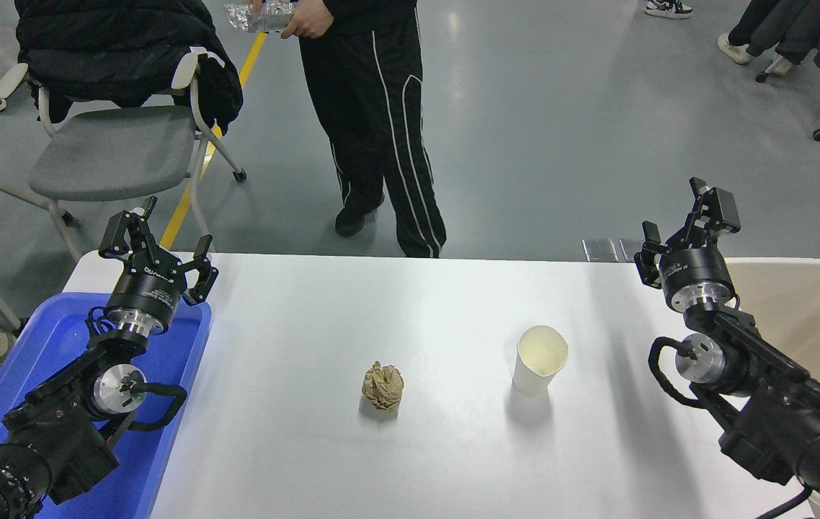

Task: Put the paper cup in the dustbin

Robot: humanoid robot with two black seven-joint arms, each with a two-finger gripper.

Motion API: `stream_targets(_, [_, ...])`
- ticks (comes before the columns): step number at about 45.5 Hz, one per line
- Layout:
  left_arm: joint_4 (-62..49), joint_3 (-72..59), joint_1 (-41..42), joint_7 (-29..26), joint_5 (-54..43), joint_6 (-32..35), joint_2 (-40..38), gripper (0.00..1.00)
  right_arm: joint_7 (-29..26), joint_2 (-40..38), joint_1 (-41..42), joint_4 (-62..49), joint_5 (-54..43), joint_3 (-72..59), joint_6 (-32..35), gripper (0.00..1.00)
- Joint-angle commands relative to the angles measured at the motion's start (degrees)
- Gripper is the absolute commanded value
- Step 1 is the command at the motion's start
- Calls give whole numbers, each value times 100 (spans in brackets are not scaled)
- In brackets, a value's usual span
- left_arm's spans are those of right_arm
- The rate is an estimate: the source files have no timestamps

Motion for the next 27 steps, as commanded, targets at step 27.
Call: stream_targets(27, [0,0,0,0,0,0,0,100,20,9,-26,25,-9,0,9,100])
